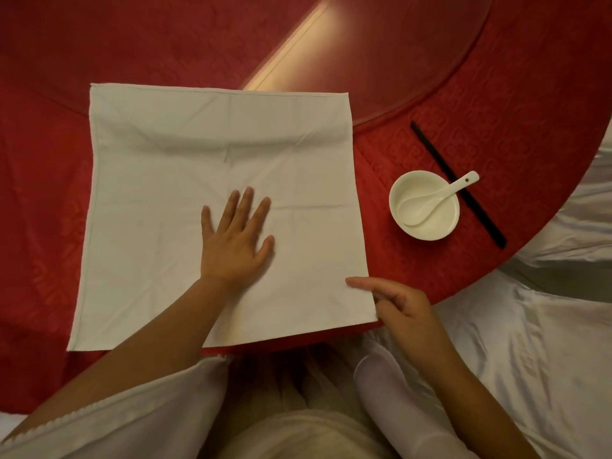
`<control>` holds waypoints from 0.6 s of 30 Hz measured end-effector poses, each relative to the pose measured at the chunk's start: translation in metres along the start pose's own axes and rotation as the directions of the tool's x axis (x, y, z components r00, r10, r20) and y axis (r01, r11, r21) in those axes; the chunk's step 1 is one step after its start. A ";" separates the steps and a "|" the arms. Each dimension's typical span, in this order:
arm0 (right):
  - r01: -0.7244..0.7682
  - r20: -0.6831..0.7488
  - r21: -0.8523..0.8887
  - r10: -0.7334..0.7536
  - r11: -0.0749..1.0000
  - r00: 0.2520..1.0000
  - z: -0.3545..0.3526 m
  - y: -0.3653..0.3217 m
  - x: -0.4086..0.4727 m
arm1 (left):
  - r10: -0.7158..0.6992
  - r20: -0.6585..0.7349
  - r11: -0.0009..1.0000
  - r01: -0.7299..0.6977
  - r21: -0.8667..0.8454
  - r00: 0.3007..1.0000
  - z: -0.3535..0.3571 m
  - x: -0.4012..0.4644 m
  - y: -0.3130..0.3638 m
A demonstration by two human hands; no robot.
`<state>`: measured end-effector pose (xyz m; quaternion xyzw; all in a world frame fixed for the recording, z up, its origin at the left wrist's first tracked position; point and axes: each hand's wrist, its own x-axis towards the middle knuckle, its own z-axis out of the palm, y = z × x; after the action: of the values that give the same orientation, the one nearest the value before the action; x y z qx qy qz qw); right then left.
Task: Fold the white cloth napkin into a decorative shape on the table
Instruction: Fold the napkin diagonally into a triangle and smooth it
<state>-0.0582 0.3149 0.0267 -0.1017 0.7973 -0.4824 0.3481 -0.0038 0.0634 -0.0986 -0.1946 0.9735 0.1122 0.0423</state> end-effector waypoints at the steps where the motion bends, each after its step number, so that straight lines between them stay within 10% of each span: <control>1: 0.006 0.039 -0.025 -0.005 1.000 0.999 -0.003 -0.005 0.002 | -0.004 0.006 1.000 0.004 0.002 1.000 -0.001 0.000 0.000; 14: 0.338 0.091 -0.273 -0.326 0.901 0.941 0.009 -0.052 0.062 | -0.209 0.068 0.973 0.214 -0.087 0.976 -0.005 -0.047 -0.005; 16: 0.371 0.119 -0.284 -0.352 0.884 0.928 0.020 -0.066 0.078 | -0.236 0.145 0.935 0.265 -0.234 0.961 -0.015 -0.044 -0.007; 18: 0.365 0.174 -0.251 -0.329 0.897 0.928 0.034 -0.080 0.094 | -0.242 0.297 0.695 0.378 -0.612 0.924 -0.041 -0.037 -0.011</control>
<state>-0.1194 0.2029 0.0413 -0.3209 0.8023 -0.4123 0.2886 0.0329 0.0575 -0.0561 -0.3470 0.8145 0.4573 0.0838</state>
